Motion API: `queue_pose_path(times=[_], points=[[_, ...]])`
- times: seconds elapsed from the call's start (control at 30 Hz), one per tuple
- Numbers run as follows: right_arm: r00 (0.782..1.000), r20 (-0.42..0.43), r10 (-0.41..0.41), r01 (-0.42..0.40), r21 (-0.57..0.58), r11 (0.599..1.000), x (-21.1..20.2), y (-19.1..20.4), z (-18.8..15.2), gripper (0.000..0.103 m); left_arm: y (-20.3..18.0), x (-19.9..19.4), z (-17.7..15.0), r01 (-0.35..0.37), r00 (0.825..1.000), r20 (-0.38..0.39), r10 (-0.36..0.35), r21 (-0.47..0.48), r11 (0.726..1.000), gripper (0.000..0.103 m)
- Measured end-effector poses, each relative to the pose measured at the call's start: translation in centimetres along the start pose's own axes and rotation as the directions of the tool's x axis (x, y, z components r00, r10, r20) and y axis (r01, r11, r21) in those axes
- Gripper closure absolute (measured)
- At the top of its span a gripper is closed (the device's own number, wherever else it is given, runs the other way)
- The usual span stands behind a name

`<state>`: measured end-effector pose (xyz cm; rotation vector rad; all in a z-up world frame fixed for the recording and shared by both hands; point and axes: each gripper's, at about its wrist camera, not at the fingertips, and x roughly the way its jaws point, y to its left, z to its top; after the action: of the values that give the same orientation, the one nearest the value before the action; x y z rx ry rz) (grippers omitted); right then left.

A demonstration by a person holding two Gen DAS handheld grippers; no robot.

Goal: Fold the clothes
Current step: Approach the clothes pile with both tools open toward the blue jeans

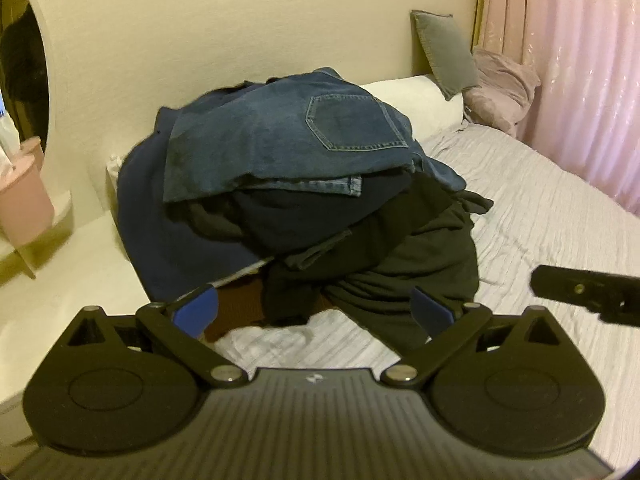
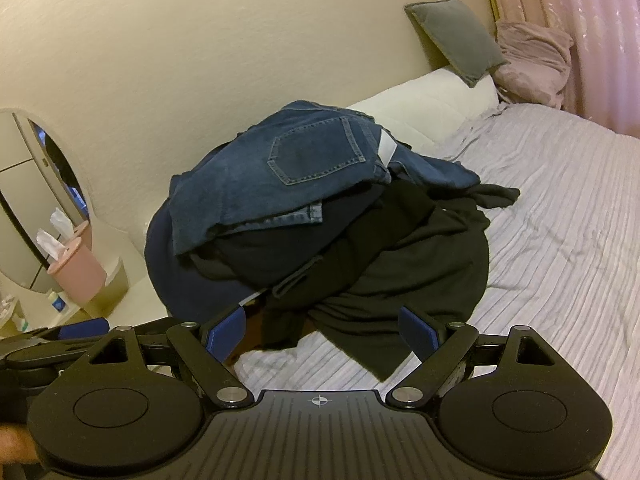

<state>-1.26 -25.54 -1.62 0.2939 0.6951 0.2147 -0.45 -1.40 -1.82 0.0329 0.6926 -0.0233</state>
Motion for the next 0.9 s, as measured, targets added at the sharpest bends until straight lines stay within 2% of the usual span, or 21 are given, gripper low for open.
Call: queue_pose_path(times=[0.23, 0.53, 0.6, 0.7, 0.77, 0.9], points=[[1.000, 0.003, 0.007, -0.007, -0.026, 1.000, -0.1, -3.0, 1.1, 0.017, 0.0, 1.0, 0.8, -0.050, 0.999, 0.020, 0.050, -0.011, 0.999, 0.005], [0.992, -0.019, 0.121, -0.122, -0.104, 0.987, 1.2, -9.4, 4.2, 0.017, -0.8, 0.9, 1.8, -0.154, 0.988, 0.019, 0.155, -0.034, 0.987, 0.005], [0.988, -0.025, 0.154, -0.156, -0.117, 0.981, 2.1, -10.7, 5.0, 0.017, -1.5, 0.9, 2.1, -0.206, 0.978, 0.026, 0.205, 0.041, 0.978, 0.005], [0.983, -0.023, 0.181, -0.182, -0.113, 0.977, 3.7, -12.1, 6.2, 0.017, -2.6, 1.5, 2.6, -0.267, 0.963, 0.084, 0.255, 0.195, 0.944, 0.005], [0.982, -0.016, 0.187, -0.187, -0.093, 0.978, 4.8, -12.6, 7.1, 0.017, -2.5, 2.7, 3.2, -0.264, 0.964, 0.101, 0.246, 0.253, 0.931, 0.005], [0.983, 0.009, 0.182, -0.182, -0.052, 0.982, 7.6, -12.9, 9.4, 0.017, -1.2, 6.7, 4.8, -0.246, 0.969, 0.100, 0.226, 0.310, 0.918, 0.004]])
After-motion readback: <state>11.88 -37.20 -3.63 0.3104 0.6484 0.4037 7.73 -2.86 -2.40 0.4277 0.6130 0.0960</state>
